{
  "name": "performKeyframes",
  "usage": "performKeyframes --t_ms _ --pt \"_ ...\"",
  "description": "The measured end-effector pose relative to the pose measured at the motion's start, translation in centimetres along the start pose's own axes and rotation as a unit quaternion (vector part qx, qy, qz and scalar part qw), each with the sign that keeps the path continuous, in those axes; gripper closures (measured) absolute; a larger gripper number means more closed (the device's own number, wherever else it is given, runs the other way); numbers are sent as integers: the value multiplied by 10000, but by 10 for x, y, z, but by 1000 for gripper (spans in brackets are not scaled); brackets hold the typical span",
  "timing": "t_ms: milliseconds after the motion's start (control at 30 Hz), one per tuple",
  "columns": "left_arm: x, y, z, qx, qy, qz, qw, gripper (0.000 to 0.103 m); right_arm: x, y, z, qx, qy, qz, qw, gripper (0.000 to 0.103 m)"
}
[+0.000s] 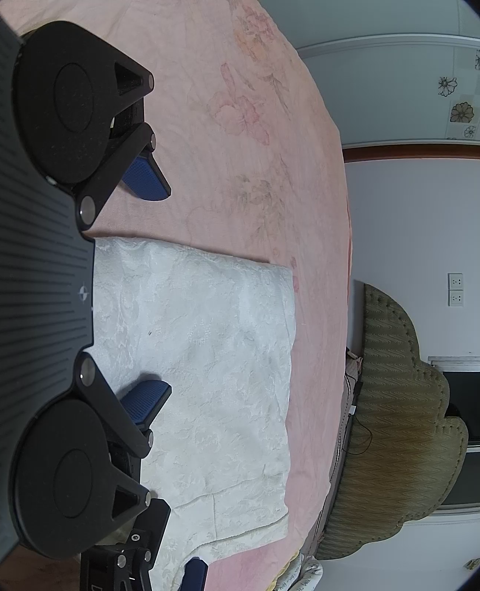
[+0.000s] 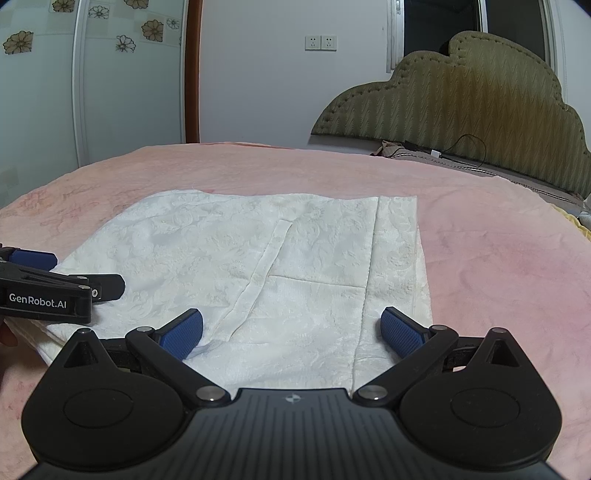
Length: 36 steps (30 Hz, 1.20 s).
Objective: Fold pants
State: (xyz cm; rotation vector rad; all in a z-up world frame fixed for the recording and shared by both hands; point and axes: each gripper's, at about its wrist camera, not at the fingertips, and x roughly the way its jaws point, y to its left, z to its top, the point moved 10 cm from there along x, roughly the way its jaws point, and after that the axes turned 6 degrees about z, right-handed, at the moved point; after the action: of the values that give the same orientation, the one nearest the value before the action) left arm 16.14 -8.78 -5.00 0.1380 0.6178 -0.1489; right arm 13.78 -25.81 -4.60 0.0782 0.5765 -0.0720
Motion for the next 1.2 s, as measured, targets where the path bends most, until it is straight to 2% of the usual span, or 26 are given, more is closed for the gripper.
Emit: performKeyframes --t_ms 567,767,900,967,1067,1133,1200 --pt "-1 0 0 -61 -18 -75 10000 0 0 1 0 4 -14 -5 10000 0" --pt "-4 7 15 33 -207 -813 9965 1 -16 -15 10 72 -283 104 9995 0" --pt "-2 24 33 -246 -276 -1431 9890 1 -14 -48 20 125 -178 89 9997 0" --pt "5 28 37 -351 -6 -1863 9819 1 -6 -64 19 443 2 410 9982 0" --pt "19 29 38 -368 425 -2389 9694 1 12 -81 10 1199 390 1153 9853 0" --pt "28 28 36 -385 668 -2640 9614 2 23 -92 3 1589 612 1327 9764 0" --pt "38 26 30 -577 1001 -2990 9472 1 29 -95 0 1793 674 1550 9692 0"
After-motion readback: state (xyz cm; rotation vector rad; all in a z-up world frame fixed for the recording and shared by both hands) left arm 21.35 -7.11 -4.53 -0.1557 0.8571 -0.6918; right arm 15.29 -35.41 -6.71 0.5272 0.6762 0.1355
